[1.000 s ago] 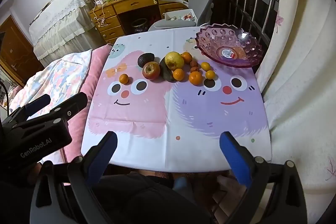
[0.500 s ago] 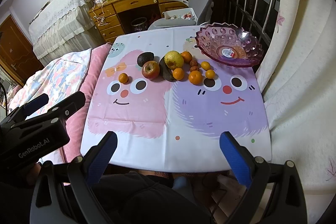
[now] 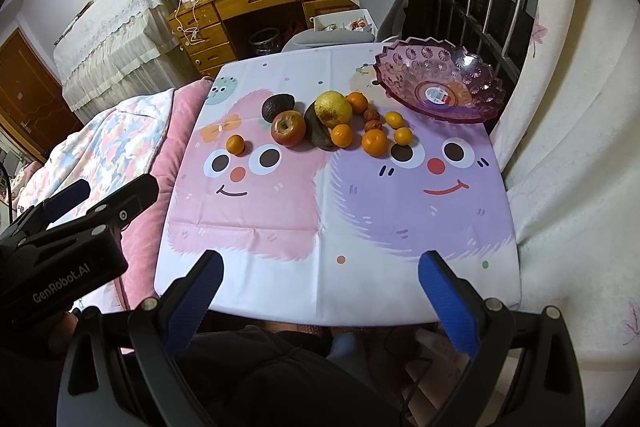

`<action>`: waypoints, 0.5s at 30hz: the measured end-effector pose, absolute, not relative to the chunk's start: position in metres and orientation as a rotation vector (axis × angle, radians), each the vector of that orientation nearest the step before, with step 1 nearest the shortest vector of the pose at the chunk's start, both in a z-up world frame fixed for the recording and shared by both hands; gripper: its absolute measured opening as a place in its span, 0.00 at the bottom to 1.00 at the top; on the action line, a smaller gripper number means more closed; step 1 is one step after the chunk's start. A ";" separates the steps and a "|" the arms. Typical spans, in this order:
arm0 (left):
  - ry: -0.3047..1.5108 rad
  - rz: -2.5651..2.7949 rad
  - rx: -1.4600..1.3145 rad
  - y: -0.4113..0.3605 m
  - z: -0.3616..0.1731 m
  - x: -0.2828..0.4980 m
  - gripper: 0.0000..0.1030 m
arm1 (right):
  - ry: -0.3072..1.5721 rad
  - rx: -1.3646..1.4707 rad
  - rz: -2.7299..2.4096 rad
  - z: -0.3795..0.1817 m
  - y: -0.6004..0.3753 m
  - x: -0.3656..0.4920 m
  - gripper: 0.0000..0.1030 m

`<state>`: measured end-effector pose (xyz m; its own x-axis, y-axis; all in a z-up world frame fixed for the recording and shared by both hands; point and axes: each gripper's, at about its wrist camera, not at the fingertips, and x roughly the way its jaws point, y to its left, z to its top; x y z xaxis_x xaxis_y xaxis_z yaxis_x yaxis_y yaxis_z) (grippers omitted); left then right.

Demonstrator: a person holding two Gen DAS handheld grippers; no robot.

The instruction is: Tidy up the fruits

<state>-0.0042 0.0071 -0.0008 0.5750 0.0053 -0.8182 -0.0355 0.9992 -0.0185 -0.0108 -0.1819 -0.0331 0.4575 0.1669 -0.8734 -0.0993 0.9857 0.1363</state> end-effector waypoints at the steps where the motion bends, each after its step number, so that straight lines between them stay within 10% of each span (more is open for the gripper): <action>1: 0.958 0.024 -0.034 0.008 -0.001 -0.004 0.99 | 1.083 0.069 0.164 -0.033 -0.182 -0.011 0.96; 15: 0.958 -0.008 -0.030 0.025 -0.006 0.006 0.99 | 1.082 0.078 0.159 -0.036 -0.173 -0.013 0.96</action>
<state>0.0056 0.0249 -0.0061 0.5753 -0.0203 -0.8177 -0.0061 0.9996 -0.0292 -0.0126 -0.1726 -0.0364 0.4598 0.1672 -0.8722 -0.0911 0.9858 0.1410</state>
